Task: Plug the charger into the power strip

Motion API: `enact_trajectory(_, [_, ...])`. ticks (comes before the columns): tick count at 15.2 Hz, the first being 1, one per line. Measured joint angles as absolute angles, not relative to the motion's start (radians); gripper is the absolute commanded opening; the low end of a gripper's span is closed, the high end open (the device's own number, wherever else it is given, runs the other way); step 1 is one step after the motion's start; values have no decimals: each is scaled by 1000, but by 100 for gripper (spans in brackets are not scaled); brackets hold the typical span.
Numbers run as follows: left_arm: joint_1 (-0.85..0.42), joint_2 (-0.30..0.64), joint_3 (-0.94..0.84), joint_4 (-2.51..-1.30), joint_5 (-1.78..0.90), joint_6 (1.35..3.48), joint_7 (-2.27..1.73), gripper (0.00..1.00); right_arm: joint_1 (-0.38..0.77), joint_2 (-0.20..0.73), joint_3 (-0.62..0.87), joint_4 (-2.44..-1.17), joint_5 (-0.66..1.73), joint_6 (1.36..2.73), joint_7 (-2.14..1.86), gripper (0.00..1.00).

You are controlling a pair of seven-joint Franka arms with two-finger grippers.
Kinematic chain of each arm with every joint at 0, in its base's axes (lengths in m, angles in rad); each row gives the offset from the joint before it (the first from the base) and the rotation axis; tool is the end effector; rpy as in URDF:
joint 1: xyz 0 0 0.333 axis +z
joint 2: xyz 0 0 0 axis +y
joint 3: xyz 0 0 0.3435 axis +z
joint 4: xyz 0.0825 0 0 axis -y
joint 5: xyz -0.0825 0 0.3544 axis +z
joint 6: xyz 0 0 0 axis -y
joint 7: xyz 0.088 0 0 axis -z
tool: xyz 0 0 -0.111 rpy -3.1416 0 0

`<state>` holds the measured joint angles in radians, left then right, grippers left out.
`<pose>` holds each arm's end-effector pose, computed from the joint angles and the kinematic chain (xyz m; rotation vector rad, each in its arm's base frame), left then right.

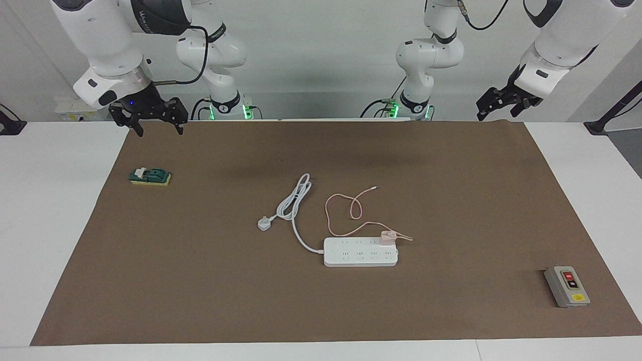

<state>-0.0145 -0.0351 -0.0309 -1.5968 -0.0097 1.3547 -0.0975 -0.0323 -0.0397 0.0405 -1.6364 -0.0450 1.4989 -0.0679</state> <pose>0.4868 -0.0237 0.6382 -3.1176 -0.0797 0.3241 0.5020 -0.0007 0.6338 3.0920 0.1159 -0.1536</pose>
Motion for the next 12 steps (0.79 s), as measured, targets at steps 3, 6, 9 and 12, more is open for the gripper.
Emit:
enact_trajectory(3, [-15, -28, -31, -1597, -10, 1349, -97, 100, -32, -40, 40, -1636, -45, 1499, -68, 100])
enact_trajectory(6, [-15, -26, -28, -1592, -14, 1348, -97, 100, -32, -40, 40, -1636, -45, 1499, -68, 100])
enact_trajectory(9, [-15, -26, -22, -1588, -15, 1359, -97, 100, -32, -40, 40, -1636, -45, 1499, -68, 100])
enact_trajectory(12, [-15, -24, -22, -1587, -15, 1375, -97, 100, -32, -40, 40, -1636, -45, 1499, -68, 100])
